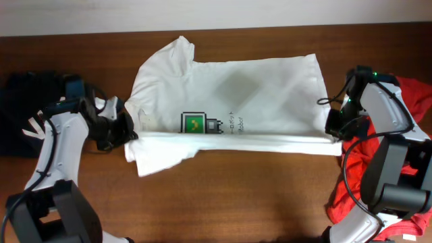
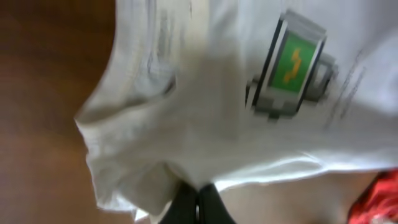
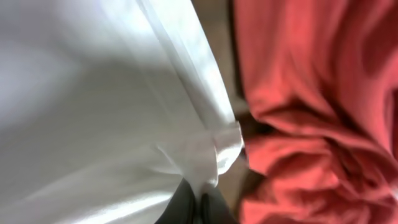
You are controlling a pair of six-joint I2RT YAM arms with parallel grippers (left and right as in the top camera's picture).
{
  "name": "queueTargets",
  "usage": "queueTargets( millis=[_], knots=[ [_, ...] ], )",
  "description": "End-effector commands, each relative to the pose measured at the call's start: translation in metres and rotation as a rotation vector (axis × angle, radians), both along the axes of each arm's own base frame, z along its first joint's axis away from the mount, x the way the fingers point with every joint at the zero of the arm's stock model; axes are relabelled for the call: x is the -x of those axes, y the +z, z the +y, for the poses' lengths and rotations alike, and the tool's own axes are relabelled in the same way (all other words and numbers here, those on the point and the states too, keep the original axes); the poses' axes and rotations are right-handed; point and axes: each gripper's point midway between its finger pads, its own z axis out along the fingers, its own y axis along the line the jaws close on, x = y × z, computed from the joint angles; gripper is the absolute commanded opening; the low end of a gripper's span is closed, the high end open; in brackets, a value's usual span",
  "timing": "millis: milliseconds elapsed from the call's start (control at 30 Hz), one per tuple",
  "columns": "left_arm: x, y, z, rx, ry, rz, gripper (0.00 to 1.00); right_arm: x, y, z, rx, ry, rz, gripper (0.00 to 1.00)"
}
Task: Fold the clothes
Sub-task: 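Lower the hem with both grippers to lay the shirt flat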
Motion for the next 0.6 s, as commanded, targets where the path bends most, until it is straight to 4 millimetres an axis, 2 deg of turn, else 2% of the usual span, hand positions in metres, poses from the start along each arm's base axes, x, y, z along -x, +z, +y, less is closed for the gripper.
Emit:
queueTargets(
  millis=[0, 267, 400, 567],
  knots=[
    [-0.017, 0.009, 0.005, 0.022, 0.088, -0.060, 0.00, -0.026, 0.010, 0.004, -0.046, 0.013, -0.125, 0.04],
    [-0.039, 0.013, 0.009, 0.004, 0.086, -0.156, 0.00, -0.064, 0.011, 0.001, -0.044, 0.029, -0.278, 0.04],
    [-0.046, 0.012, 0.010, 0.000, 0.086, -0.180, 0.00, -0.075, 0.013, 0.010, -0.095, 0.049, -0.327, 0.04],
    [-0.047, 0.004, 0.010, 0.003, 0.084, -0.163, 0.00, -0.075, 0.013, 0.015, -0.119, 0.051, -0.330, 0.04]
  ],
)
